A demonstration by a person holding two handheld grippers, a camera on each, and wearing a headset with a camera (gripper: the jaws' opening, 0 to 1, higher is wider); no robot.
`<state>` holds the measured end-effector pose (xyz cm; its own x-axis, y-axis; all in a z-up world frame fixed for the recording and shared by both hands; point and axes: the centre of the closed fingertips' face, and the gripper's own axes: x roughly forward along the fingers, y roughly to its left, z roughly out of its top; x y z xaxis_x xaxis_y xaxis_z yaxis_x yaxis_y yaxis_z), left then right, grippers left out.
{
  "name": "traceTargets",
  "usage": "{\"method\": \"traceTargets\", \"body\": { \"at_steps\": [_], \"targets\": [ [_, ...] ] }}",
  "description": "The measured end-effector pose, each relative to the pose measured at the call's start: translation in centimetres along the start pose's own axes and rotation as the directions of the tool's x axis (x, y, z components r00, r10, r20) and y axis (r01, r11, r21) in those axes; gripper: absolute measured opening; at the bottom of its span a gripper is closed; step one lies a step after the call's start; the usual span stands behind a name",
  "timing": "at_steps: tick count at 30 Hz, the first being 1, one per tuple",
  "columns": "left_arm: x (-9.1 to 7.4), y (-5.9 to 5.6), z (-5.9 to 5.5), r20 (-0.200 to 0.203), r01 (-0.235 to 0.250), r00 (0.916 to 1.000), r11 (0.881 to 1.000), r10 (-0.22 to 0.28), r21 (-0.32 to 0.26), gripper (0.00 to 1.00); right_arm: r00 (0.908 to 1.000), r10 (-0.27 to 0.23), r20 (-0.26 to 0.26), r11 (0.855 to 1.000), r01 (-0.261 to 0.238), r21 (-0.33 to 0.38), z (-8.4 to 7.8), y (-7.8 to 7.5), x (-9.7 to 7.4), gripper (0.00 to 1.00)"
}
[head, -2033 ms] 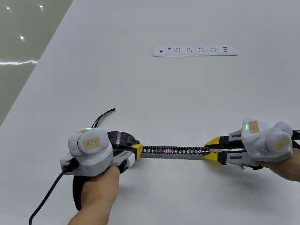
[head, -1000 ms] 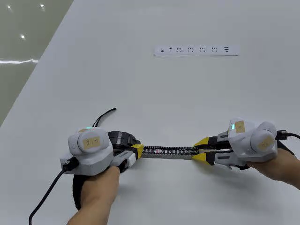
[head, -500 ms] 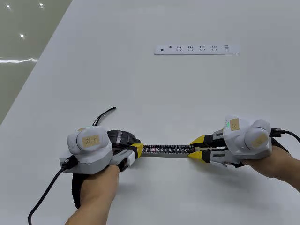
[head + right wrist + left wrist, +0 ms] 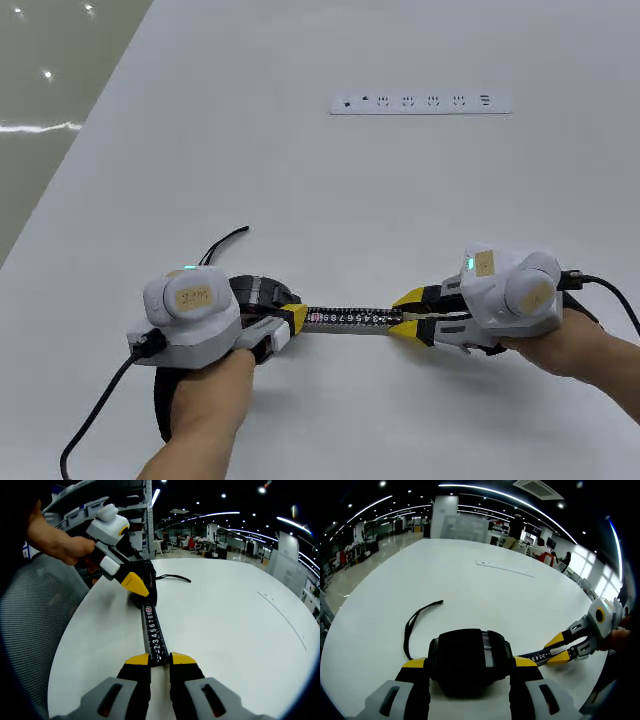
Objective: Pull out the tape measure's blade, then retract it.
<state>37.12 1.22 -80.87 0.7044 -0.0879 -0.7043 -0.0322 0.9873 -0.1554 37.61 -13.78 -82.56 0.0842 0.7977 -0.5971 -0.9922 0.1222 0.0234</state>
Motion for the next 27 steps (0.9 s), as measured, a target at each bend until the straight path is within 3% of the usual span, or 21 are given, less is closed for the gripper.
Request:
{"method": "traceTargets", "body": {
  "at_steps": [27],
  "targets": [
    [-0.2,0.2,0.0,-0.01,0.011,0.9999,1.0,-0.011,-0.007,0.61,0.9995,0.027,0.019,1.0,-0.027,0.005,2.1,0.9,2.9,0.12]
  ]
}}
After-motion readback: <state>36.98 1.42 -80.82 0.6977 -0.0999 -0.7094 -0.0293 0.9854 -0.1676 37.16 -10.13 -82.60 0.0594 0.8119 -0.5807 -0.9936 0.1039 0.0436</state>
